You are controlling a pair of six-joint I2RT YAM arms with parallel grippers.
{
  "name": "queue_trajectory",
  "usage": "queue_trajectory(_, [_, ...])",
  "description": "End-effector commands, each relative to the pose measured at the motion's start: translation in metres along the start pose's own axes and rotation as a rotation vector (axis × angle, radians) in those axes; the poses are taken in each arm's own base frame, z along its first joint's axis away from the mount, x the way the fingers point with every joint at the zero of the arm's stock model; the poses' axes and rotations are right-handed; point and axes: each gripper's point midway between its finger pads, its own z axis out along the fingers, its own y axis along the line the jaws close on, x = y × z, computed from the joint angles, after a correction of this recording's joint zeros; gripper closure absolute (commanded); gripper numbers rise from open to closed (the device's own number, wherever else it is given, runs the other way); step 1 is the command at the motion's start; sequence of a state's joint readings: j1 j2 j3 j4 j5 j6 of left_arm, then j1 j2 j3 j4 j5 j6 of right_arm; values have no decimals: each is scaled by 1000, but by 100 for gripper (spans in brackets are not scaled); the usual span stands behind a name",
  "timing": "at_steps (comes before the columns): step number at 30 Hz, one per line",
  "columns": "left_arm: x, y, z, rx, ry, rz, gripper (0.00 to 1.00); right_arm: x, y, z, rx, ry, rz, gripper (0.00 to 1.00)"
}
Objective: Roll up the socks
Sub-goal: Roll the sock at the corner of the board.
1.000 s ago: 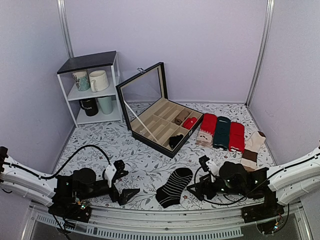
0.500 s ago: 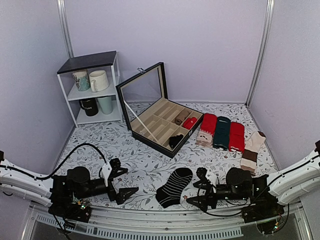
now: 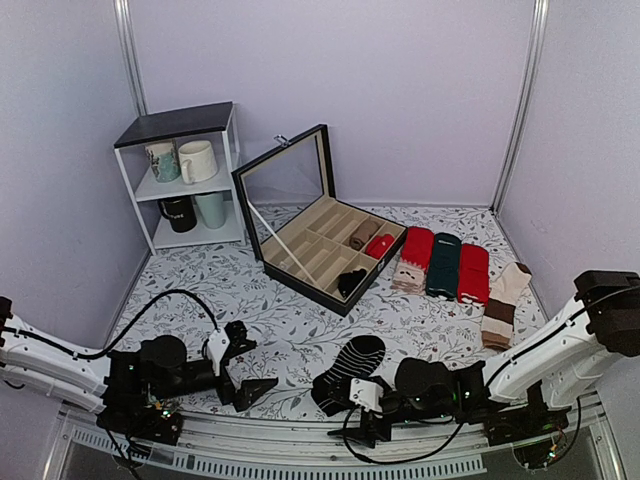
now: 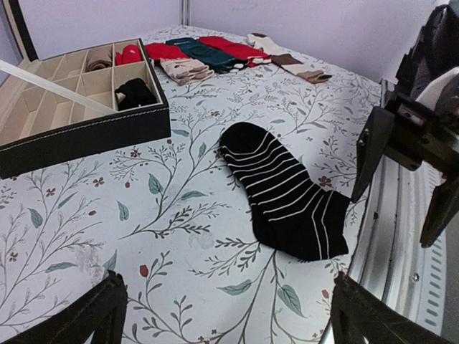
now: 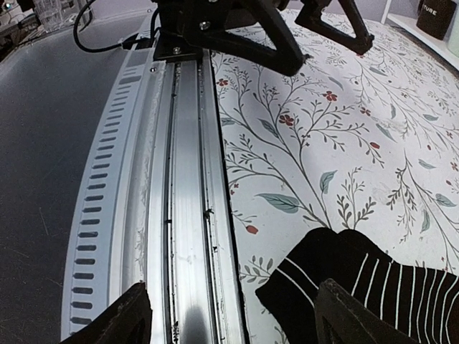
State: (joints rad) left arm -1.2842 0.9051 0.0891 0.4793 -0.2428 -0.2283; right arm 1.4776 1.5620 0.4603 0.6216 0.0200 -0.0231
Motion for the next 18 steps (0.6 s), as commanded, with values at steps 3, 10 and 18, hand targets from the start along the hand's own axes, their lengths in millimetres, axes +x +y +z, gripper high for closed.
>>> queue_trajectory(3, [-1,-5,3,16,12,18,1,11,7,13,-20,51,-76,26])
queue_trajectory(10, [1,-5,4,12,20,21,1,23,-3,19,29,107,-124,37])
queue_trajectory(18, [3,-8,7,21,36,28,1,35,-8,26,45,141,-129,42])
